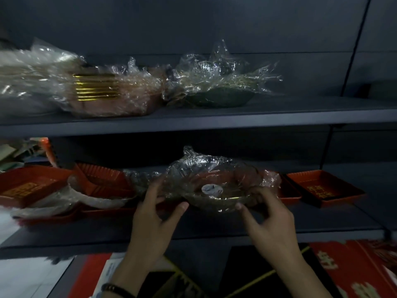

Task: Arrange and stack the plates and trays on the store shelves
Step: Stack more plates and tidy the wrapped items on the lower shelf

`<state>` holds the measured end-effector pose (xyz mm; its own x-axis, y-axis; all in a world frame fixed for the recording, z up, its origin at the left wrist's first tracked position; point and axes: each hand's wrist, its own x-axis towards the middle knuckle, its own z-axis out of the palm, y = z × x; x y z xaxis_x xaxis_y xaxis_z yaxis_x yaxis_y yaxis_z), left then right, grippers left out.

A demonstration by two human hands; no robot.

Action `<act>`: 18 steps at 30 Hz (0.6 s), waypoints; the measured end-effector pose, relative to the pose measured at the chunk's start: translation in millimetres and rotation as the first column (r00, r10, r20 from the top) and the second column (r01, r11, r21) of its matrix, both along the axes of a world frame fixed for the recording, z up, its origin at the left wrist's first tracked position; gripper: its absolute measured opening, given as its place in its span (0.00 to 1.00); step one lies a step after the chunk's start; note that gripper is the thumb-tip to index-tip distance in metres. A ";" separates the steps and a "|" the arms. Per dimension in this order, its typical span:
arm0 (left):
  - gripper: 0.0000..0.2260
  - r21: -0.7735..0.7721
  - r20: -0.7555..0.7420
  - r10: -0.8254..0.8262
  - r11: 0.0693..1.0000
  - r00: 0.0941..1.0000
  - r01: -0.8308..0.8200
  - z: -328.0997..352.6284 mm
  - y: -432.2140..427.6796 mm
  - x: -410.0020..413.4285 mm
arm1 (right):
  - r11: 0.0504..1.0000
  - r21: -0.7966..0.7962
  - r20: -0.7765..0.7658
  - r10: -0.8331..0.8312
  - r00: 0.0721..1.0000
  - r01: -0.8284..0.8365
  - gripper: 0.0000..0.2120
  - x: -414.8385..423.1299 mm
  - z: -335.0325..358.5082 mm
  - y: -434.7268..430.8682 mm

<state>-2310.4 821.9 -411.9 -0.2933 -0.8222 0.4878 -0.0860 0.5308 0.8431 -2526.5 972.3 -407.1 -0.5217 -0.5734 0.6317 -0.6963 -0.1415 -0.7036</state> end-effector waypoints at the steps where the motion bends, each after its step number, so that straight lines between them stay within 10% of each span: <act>1: 0.35 -0.028 -0.005 -0.010 1.000 1.000 0.010 9.6 5.1 3.9 | 1.000 -0.001 0.006 0.019 1.000 -0.019 0.14 5.4 8.3 6.8; 18: 0.22 -0.457 -0.032 0.041 0.888 0.999 -0.052 156.2 105.9 63.1 | 0.983 -0.183 -0.057 -0.003 0.998 -0.007 0.22 53.2 148.1 110.0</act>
